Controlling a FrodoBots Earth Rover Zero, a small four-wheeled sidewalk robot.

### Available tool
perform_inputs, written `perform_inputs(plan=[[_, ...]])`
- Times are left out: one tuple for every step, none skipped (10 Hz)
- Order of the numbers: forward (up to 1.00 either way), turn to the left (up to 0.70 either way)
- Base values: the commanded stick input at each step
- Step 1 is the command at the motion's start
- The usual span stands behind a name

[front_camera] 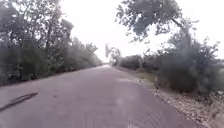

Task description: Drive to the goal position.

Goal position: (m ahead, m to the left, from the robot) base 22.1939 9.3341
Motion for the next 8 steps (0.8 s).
perform_inputs(plan=[[1.00, 0.00], [1.00, 0.00], [1.00, 0.00], [1.00, 0.00], [1.00, 0.00], [1.00, 0.00], [1.00, 0.00], [1.00, 0.00]])
